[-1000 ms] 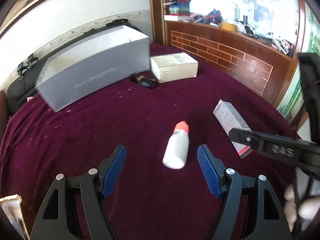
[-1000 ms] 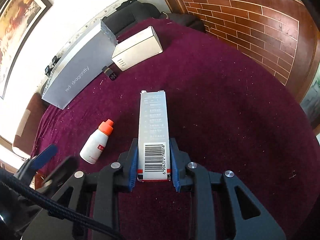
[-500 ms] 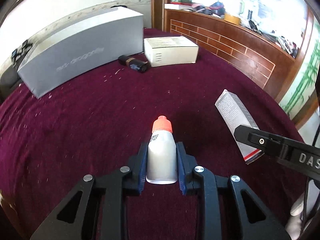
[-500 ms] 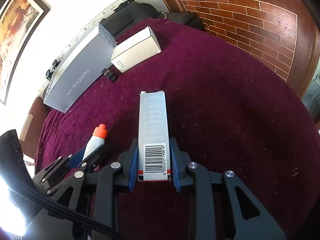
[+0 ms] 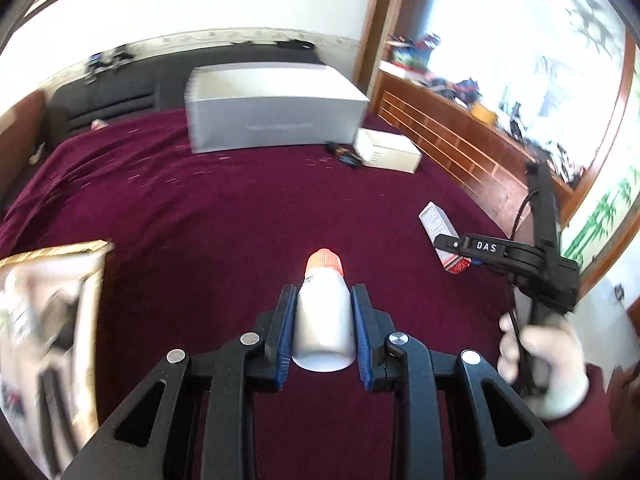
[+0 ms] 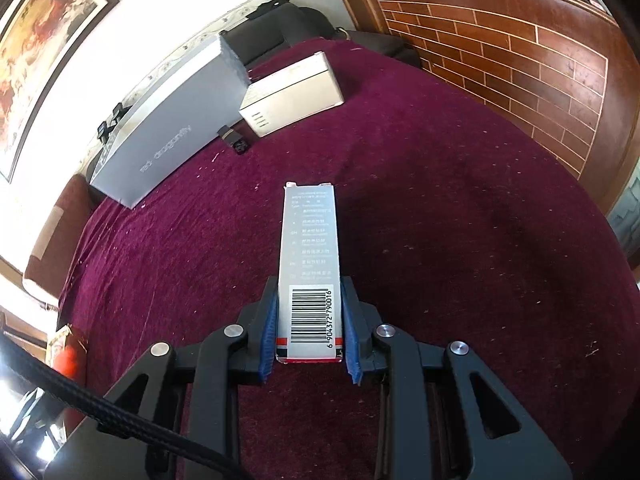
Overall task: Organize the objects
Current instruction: 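Carry the orange-capped bottle and medicine box over the tray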
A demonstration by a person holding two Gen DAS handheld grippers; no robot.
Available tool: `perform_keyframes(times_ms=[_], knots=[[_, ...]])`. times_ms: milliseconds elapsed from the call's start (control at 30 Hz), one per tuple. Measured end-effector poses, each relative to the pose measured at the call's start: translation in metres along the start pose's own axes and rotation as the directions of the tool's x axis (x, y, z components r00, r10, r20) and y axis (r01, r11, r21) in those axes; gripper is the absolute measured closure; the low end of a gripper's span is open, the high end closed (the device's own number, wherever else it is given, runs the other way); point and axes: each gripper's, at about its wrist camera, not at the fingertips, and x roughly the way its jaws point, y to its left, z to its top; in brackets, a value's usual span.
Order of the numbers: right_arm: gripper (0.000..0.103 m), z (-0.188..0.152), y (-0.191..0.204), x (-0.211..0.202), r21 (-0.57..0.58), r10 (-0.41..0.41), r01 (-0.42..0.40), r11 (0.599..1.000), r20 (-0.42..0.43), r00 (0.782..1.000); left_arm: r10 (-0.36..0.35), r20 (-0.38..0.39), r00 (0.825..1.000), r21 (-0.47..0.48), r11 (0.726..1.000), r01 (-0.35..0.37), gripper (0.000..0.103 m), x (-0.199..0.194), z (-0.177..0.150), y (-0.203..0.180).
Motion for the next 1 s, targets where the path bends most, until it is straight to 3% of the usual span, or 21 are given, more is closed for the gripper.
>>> perform_keyframes(times_ms=[133,333,467,567,700,800,900,1000], knots=[[0.078,-0.006,0.009,0.001,-0.014,0.035,-0.035,0.999,-0.001,0.999,0.060,0.069,0.996,-0.065,0.996,-0.056,0.080,-0.055,-0.018,0.038],[0.078,-0.021,0.041,-0.001,-0.098,0.071,-0.069,0.993,0.009,0.997,0.196,0.150,0.969,-0.191,0.967,-0.166,0.080,-0.124,-0.054,0.106],[0.078,-0.036,0.074,-0.011,-0.168,0.098,-0.096,0.981,0.002,0.995,0.259,0.150,0.954,-0.276,0.938,-0.211,0.080,-0.149,-0.084,0.148],[0.078,-0.055,0.105,-0.025,-0.171,0.192,-0.198,0.965,-0.050,0.980,0.276,0.120,0.954,-0.348,0.911,-0.220,0.080,-0.159,-0.110,0.178],[0.078,-0.092,0.163,-0.043,-0.223,0.313,-0.335,0.916,-0.127,0.941,0.281,0.099,0.955,-0.399,0.890,-0.221,0.080,-0.158,-0.127,0.205],[0.078,-0.124,0.208,-0.042,-0.253,0.377,-0.430,0.867,-0.232,0.897,0.261,0.096,0.961,-0.425,0.884,-0.197,0.080,-0.154,-0.131,0.216],[0.078,-0.157,0.254,-0.030,-0.260,0.403,-0.506,0.823,-0.360,0.841,0.245,0.083,0.966,-0.418,0.889,-0.189,0.080,-0.148,-0.134,0.220],[0.078,-0.176,0.288,-0.022,-0.291,0.384,-0.520,0.803,-0.415,0.825,0.231,0.055,0.971,-0.397,0.898,-0.191,0.080,-0.136,-0.128,0.223]])
